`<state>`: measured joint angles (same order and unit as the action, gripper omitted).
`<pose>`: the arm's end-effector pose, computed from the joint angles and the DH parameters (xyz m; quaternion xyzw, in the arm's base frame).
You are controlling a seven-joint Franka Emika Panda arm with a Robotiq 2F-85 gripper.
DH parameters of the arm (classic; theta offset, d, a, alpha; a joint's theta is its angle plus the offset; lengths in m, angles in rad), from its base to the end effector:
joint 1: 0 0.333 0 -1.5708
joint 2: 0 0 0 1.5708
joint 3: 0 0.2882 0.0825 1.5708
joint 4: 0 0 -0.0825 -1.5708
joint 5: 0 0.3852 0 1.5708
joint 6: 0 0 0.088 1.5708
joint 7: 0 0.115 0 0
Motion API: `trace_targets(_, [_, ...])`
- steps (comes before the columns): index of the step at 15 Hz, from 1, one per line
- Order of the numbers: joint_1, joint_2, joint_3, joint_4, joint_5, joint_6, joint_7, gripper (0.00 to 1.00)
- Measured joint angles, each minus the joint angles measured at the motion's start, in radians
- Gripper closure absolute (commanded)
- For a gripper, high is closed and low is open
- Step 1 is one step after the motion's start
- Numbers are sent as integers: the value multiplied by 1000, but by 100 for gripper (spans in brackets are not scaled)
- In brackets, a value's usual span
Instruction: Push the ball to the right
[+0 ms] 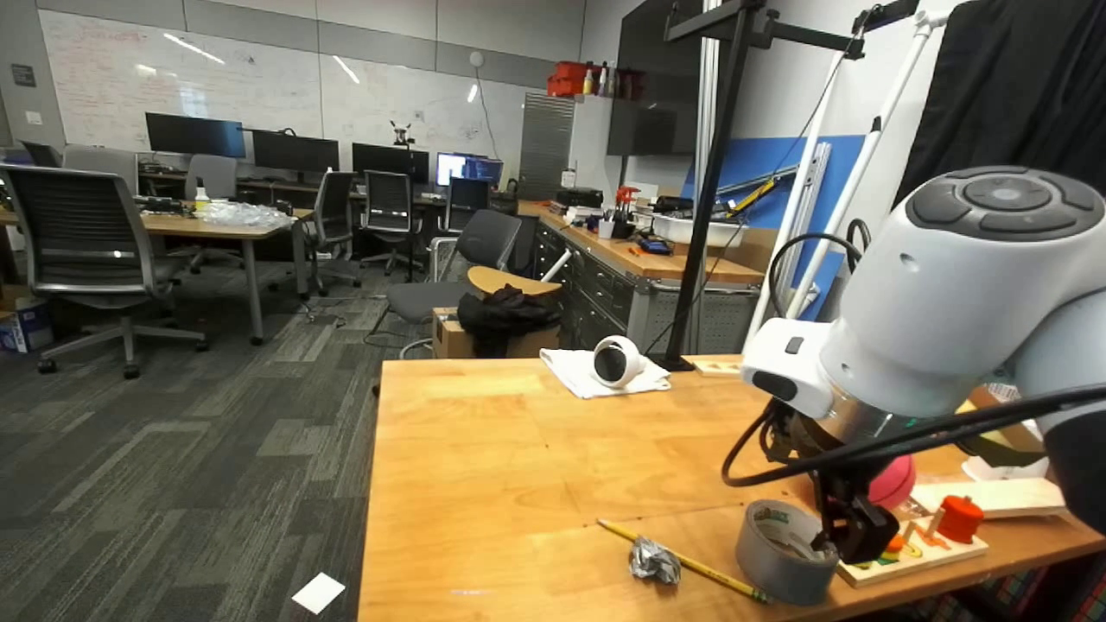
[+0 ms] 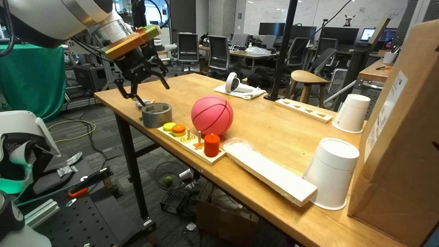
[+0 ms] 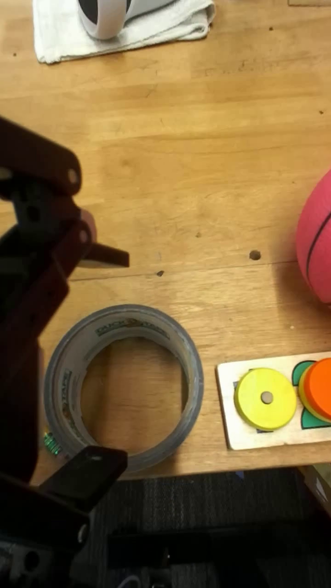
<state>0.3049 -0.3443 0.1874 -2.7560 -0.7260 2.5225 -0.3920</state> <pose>0.3522 0.1849 0.2923 0.7210 0.6449 0.0516 0.2482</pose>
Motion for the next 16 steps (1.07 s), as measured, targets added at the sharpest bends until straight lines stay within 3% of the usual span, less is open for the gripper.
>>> trace_targets(6, [-44, -24, -25, 1, 11, -38, 2, 0])
trace_targets(16, [-67, -25, -87, 98, 261, -320, -101, 0])
